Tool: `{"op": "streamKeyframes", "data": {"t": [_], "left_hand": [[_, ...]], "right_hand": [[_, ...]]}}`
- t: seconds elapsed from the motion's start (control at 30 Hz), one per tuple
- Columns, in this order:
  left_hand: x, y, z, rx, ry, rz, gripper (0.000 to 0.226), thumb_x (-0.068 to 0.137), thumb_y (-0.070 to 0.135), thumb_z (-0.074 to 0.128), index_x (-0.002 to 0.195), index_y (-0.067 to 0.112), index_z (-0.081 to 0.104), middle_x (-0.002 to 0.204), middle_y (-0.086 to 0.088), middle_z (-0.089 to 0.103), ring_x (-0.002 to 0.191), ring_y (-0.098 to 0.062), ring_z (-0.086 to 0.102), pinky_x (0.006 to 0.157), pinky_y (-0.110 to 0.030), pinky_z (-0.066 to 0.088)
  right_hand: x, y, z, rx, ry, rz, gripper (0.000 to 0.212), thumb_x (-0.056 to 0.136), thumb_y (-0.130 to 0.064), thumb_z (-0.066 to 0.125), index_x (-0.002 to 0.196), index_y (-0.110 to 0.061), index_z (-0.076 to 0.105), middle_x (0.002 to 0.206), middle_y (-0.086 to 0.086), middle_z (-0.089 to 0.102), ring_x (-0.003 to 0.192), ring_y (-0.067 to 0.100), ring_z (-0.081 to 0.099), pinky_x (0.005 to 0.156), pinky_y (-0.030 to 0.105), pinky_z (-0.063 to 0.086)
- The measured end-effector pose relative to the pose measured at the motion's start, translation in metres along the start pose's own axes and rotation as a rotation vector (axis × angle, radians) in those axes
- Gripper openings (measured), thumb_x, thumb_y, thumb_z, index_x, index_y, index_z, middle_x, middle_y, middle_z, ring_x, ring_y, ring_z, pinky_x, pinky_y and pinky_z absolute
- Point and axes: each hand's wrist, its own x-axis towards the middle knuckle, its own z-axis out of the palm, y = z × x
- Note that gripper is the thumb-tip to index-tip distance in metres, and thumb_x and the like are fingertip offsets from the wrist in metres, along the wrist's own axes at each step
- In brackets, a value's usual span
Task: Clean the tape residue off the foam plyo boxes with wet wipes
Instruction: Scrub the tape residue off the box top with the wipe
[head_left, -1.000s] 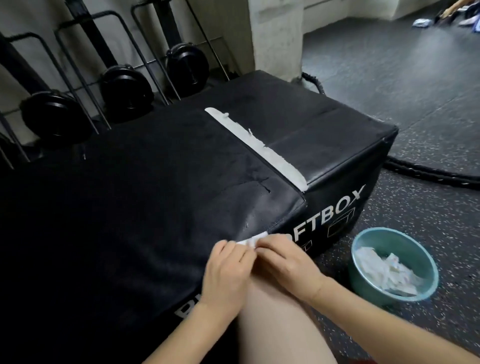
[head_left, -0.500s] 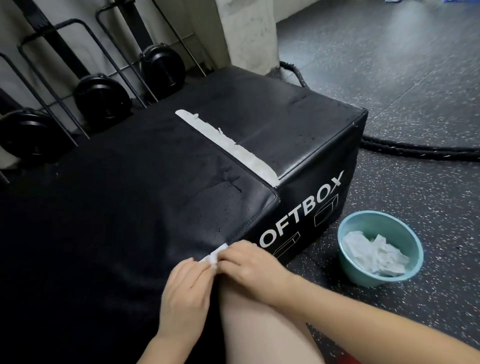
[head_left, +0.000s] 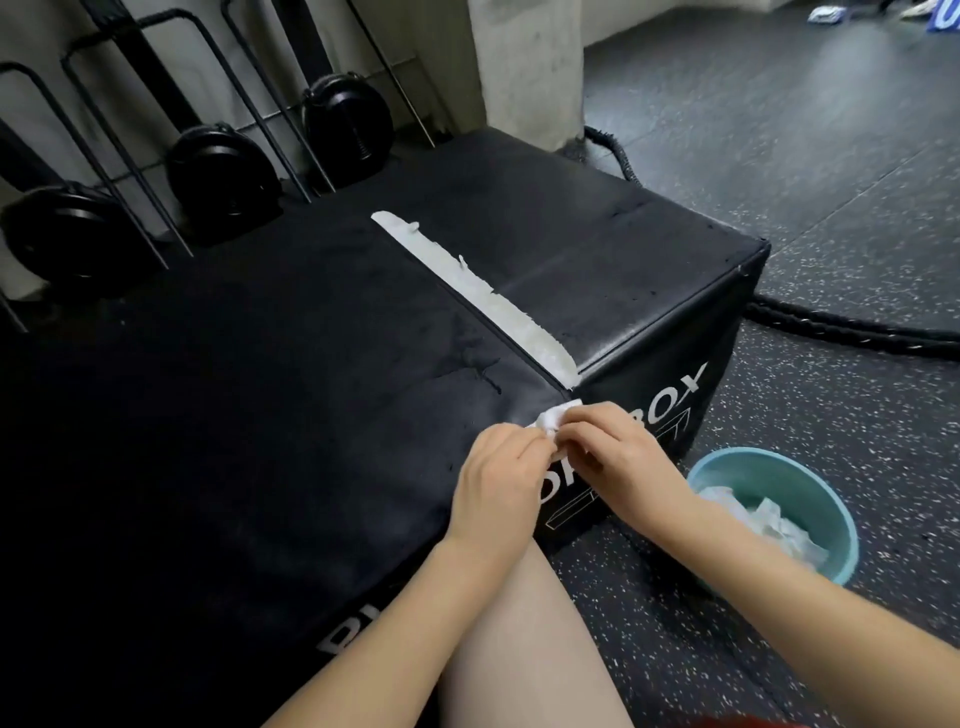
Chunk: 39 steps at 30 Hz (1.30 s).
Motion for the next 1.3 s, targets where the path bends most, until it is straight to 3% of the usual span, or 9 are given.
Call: {"op": "streamKeyframes", "data": {"t": [0.27,0.47,0.57,0.8,0.9,0.97,1.07,1.2,1.3], "left_hand": [[-0.117,-0.036,-0.094,0.129,-0.030,-0.007,0.015,0.093,0.008,0.061,0.098,0.011,0.075,0.100,0.001,0.069,0.086,-0.021,0.064,0.084,-0.034,0.049],[-0.188,-0.065,-0.138,0.256,0.056,-0.059,0.018,0.089,0.013,0.062,0.086,0.008,0.079,0.099,-0.001,0.074,0.092,-0.015,0.062,0.093,-0.033,0.046],[-0.203,-0.071,-0.152,0.254,0.081,-0.082,0.018,0.088,0.012,0.062,0.089,0.007,0.079,0.103,-0.001,0.074,0.095,-0.015,0.066,0.097,-0.036,0.047],[-0.146,-0.077,-0.152,0.130,0.104,-0.267,0.020,0.089,0.006,0.061,0.104,0.011,0.074,0.098,0.006,0.071,0.091,-0.013,0.064,0.101,-0.032,0.043],[-0.112,-0.085,-0.140,0.115,-0.012,-0.332,0.017,0.087,0.014,0.061,0.098,0.017,0.073,0.091,0.007,0.071,0.086,-0.016,0.063,0.089,-0.032,0.044],[-0.103,-0.084,-0.133,0.079,-0.143,-0.330,0.023,0.093,0.025,0.052,0.105,0.020,0.071,0.102,0.008,0.071,0.099,-0.013,0.061,0.095,-0.036,0.044],[-0.114,-0.073,-0.139,0.074,-0.218,-0.245,0.033,0.102,0.039,0.041,0.125,0.027,0.063,0.130,0.012,0.060,0.127,-0.007,0.049,0.115,-0.036,0.027],[-0.161,-0.060,-0.158,0.259,-0.311,-0.257,0.070,0.087,0.069,0.052,0.141,0.025,0.053,0.148,0.002,0.050,0.140,-0.020,0.042,0.114,-0.044,0.023],[-0.192,-0.065,-0.167,0.437,-0.454,-0.324,0.098,0.067,0.043,0.083,0.151,0.019,0.039,0.152,-0.012,0.044,0.139,-0.036,0.042,0.110,-0.056,0.030]], "right_hand": [[-0.028,-0.115,0.072,0.060,-0.104,-0.147,0.012,0.100,-0.013,0.058,0.102,-0.010,0.070,0.105,0.004,0.065,0.091,0.023,0.061,0.076,0.039,0.052],[-0.024,-0.192,0.110,0.083,-0.179,-0.293,0.008,0.093,-0.013,0.063,0.097,-0.011,0.069,0.101,0.004,0.065,0.094,0.020,0.056,0.087,0.029,0.047],[-0.016,-0.210,0.112,0.045,-0.175,-0.303,0.009,0.094,-0.019,0.060,0.089,-0.015,0.067,0.093,0.000,0.064,0.085,0.019,0.054,0.079,0.030,0.047],[0.046,-0.193,0.100,0.106,-0.089,-0.141,0.007,0.080,-0.014,0.062,0.086,-0.015,0.066,0.092,-0.003,0.066,0.080,0.021,0.058,0.076,0.033,0.047],[0.067,-0.160,0.095,-0.048,-0.210,-0.075,0.004,0.074,-0.012,0.061,0.076,-0.015,0.063,0.079,-0.001,0.064,0.072,0.027,0.058,0.066,0.040,0.048],[0.069,-0.139,0.090,-0.151,-0.280,-0.052,0.009,0.072,-0.009,0.068,0.077,-0.016,0.065,0.078,-0.001,0.064,0.071,0.029,0.061,0.065,0.040,0.048],[0.058,-0.125,0.071,-0.098,-0.282,-0.083,0.020,0.076,-0.004,0.074,0.094,-0.015,0.071,0.097,-0.003,0.069,0.090,0.027,0.066,0.080,0.040,0.051],[0.029,-0.138,0.051,-0.061,-0.295,-0.360,0.045,0.088,-0.026,0.069,0.130,-0.010,0.066,0.139,0.002,0.060,0.130,0.022,0.053,0.112,0.041,0.038],[0.016,-0.153,0.071,-0.252,-0.434,-0.426,0.066,0.089,-0.047,0.061,0.145,-0.013,0.053,0.149,0.007,0.050,0.136,0.028,0.047,0.114,0.047,0.033]]}}
